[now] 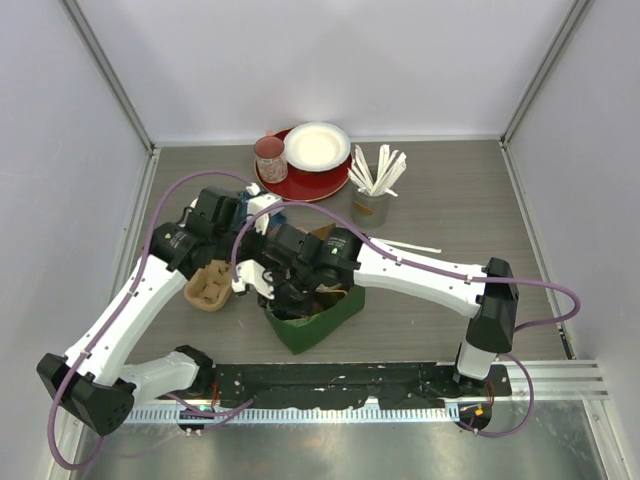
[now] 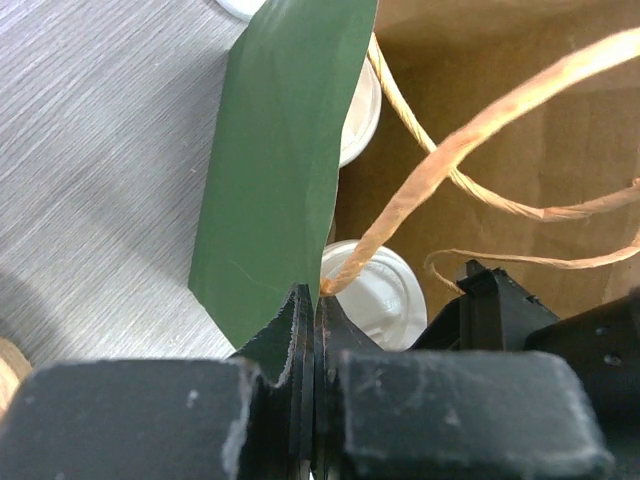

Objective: Pack the takeout coffee

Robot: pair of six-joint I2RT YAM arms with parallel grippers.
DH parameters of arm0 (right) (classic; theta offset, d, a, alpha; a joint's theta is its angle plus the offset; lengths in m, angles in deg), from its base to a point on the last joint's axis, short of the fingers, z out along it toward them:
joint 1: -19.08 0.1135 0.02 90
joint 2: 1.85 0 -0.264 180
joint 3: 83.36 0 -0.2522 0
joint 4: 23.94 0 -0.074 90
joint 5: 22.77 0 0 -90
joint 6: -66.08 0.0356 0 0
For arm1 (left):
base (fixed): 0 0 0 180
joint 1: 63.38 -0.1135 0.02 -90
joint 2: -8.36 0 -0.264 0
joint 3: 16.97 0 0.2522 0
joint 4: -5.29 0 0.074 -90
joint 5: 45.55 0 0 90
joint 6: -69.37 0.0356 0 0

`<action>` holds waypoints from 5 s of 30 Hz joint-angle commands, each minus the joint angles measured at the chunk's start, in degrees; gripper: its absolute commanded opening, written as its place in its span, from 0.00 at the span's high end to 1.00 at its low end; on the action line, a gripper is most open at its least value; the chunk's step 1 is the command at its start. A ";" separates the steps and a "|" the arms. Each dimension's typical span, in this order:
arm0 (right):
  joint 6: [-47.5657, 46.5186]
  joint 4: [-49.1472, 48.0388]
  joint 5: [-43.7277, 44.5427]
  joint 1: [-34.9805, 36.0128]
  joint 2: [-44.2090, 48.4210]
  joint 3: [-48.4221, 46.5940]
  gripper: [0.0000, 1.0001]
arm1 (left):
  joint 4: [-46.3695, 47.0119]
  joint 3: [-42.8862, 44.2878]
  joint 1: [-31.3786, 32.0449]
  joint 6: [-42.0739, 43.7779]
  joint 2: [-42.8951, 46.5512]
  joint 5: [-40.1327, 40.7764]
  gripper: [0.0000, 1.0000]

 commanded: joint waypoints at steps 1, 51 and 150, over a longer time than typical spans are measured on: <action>3.02 -1.85 -2.61 -1.41 0.29 5.89 0.99 | 3.06 0.20 0.10 2.85 3.30 -7.70 1.00; 17.61 0.77 20.06 2.64 -2.44 7.40 0.70 | 2.54 2.39 0.45 -3.91 4.71 -3.22 1.00; 37.04 -7.83 48.63 -20.39 26.13 1.23 0.35 | 1.13 6.08 0.89 1.54 2.69 1.96 0.56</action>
